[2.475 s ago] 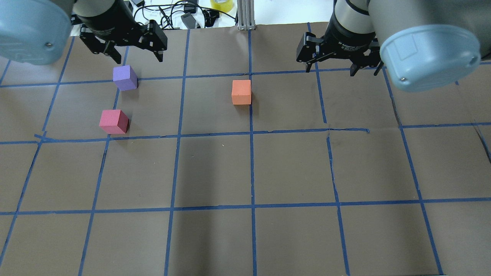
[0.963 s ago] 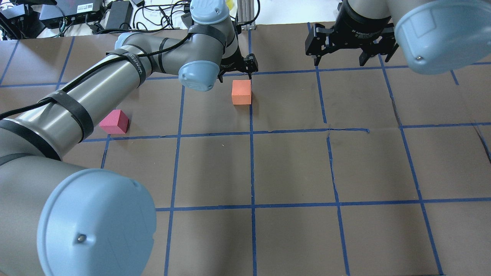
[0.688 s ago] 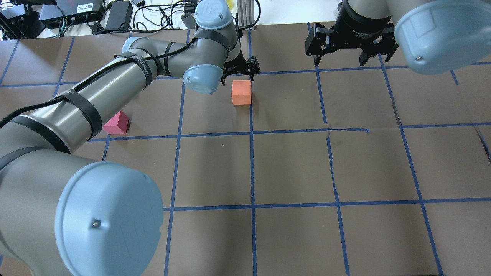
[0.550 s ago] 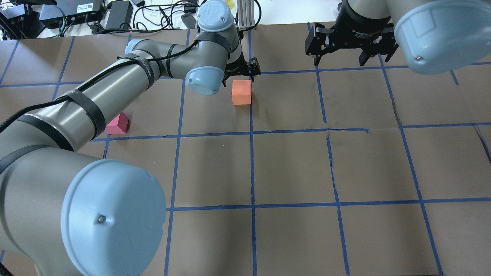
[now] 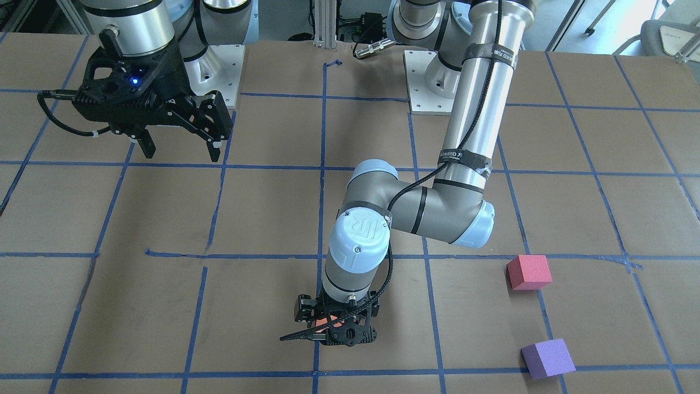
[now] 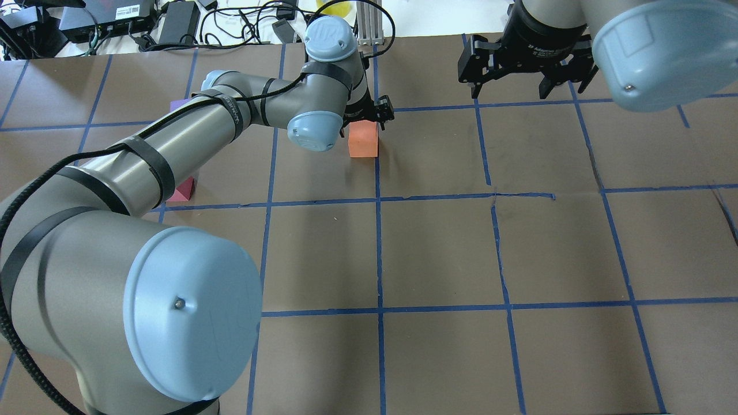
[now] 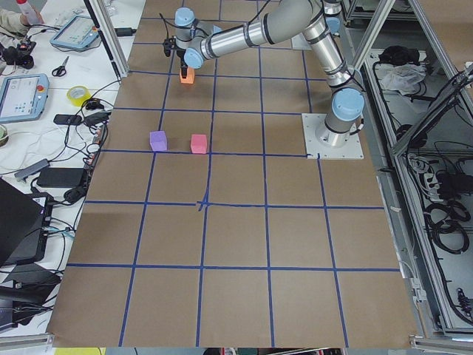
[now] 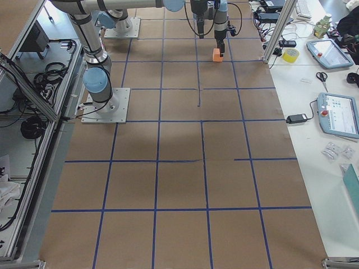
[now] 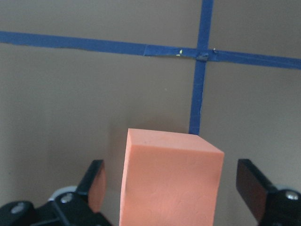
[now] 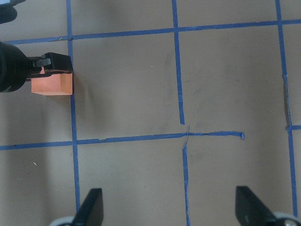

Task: Arrange blocks in a line
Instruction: 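Lower the left gripper onto the orange cube and grasp it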

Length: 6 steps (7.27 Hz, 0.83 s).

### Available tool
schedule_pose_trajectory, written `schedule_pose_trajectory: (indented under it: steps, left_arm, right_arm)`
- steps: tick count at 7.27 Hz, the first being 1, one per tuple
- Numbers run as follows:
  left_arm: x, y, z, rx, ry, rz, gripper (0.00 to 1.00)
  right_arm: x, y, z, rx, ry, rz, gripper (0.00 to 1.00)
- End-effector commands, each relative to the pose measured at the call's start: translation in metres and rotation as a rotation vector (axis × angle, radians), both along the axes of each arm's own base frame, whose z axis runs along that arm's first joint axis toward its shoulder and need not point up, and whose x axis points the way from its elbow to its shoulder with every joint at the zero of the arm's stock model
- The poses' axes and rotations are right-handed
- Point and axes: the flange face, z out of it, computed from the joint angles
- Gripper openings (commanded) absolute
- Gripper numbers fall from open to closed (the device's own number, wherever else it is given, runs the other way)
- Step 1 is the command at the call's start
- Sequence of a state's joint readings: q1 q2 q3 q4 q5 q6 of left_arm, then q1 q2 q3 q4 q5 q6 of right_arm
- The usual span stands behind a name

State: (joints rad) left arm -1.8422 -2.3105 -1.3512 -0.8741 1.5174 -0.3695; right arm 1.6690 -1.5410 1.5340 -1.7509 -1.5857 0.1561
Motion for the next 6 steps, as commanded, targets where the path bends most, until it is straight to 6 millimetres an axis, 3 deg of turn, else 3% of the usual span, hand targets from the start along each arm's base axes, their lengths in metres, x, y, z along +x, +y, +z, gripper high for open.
schedule_pose_trajectory:
  steps: [1,3,4,5,6]
  left_arm:
    - [0.002,0.001,-0.001,-0.011,-0.051,0.012,0.85]
    - [-0.001,0.003,-0.004,-0.004,-0.048,0.002,0.57]
    - [-0.001,0.003,0.000,-0.010,-0.050,-0.009,0.26]
    - [0.000,0.003,0.014,-0.029,-0.047,-0.009,0.13]
    - [0.005,0.001,0.037,-0.050,-0.042,-0.004,0.13]
  right_arm:
    - [0.000,0.000,0.000,0.000,-0.001,0.000,1.00]
    - [0.001,0.000,0.000,-0.001,-0.003,0.000,1.00]
    - [0.000,0.000,0.000,0.000,-0.003,-0.001,1.00]
    - [0.001,0.001,-0.001,0.002,-0.003,0.000,1.00]
    - [0.001,0.001,-0.001,0.002,-0.003,0.000,1.00]
